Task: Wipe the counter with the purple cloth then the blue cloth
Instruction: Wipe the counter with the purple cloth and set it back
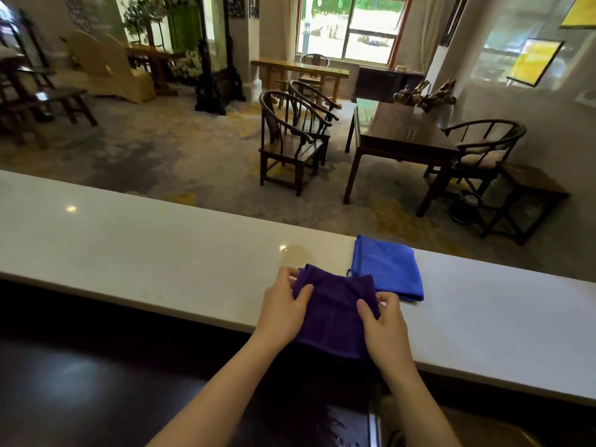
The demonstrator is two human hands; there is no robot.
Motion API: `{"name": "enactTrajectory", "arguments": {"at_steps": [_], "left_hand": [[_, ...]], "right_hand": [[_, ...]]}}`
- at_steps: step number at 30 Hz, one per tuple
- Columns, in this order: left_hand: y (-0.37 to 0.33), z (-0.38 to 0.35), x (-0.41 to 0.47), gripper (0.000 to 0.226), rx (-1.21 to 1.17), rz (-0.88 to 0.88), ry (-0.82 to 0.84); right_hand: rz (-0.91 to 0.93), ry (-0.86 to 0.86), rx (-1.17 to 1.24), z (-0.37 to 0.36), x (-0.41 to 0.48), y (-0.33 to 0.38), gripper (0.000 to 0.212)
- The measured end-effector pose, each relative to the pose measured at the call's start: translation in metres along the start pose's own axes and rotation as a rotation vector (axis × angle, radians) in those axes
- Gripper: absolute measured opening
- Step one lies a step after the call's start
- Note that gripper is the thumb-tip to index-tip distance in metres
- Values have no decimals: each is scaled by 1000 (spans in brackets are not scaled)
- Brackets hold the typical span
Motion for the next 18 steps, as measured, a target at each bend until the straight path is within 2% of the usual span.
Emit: {"name": "enactTrajectory", "arguments": {"at_steps": [10,18], "left_hand": [[16,21,7,43,189,-22,-22],[24,22,7,44,277,-59,14]], "right_hand": [[98,-86,-254,-38,1,10,15],[153,-195,-482,-47,-2,7,17]]}}
Point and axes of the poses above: each hand's wrist, its own x-axis towards the middle knuckle, its own z-axis out of the back of the hand, y = z × x, the point moved 3 cm from there along x, towards the middle knuckle, and after that the axes turned 6 degrees about -x, right-handed, at the moved point
